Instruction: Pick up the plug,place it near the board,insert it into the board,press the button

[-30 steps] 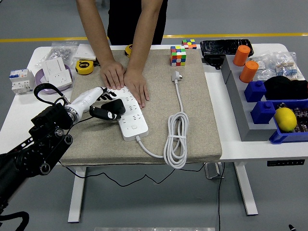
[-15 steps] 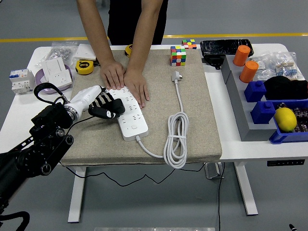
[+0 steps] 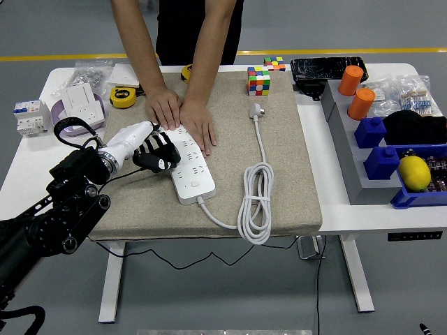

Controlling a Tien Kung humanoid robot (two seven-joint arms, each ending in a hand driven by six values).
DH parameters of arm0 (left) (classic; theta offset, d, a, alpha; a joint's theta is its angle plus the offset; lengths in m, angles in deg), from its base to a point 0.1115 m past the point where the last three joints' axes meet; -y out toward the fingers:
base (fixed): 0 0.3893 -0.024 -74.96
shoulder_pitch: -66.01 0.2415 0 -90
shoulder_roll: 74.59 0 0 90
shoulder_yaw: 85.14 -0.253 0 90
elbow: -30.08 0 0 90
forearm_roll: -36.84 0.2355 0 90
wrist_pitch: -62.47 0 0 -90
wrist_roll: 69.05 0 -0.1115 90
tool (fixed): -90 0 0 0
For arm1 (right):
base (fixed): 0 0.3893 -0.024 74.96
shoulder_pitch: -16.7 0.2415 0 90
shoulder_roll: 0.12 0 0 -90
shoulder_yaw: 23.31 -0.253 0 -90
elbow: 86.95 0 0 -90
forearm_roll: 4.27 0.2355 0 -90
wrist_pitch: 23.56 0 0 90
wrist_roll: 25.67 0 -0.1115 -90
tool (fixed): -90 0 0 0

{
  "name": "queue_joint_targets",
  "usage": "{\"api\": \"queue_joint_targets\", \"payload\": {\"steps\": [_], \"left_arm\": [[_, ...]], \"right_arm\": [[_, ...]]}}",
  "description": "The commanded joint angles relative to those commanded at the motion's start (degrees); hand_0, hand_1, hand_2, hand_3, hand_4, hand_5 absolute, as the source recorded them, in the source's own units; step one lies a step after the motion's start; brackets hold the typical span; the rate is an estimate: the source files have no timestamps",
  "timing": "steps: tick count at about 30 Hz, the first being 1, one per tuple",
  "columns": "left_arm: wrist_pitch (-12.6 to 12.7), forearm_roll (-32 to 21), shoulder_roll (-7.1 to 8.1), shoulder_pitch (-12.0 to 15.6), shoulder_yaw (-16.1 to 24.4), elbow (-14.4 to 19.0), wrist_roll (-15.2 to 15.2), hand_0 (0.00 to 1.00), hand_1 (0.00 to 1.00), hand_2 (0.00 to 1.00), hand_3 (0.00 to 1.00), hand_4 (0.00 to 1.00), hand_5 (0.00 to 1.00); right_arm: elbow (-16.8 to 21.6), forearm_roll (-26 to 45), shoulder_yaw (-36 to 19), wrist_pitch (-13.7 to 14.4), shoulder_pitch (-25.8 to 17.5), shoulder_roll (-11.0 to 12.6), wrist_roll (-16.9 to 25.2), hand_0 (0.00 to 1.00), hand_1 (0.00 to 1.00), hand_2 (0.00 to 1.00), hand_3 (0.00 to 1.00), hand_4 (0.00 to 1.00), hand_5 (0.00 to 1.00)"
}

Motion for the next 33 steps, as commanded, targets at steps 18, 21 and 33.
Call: {"api": "queue_joint_targets", "payload": {"steps": [18, 21, 33], "left_arm": [[-1.46, 2.56, 0.06, 0.0, -0.33, 0.15, -0.75, 0.277, 0.251, 0.362, 0.501, 0.654, 0.059], [-1.45, 2.7, 0.06, -0.05, -0.35, 0.32, -0.75, 0.277, 0.251, 0.362, 0.501, 0.654, 0.059], [-1.86, 2.56, 0.18, 0.12, -0.63, 0.49, -0.9, 0.265, 0.181, 0.221, 0.298, 0.641, 0.169]], "right_arm": [[0.0, -0.1, -0.03, 0.04, -0.03, 0.04, 0.04, 0.834, 0.764, 0.75, 0.774, 0.998, 0.925], [0.0, -0.22, -0.07, 0.03, 0.02, 0.02, 0.02, 0.834, 0.764, 0.75, 0.774, 0.998, 0.925], [0.0, -0.21, 0.12, 0.05, -0.12, 0.05, -0.05, 0.834, 0.764, 0.749, 0.774, 0.998, 0.925]]}}
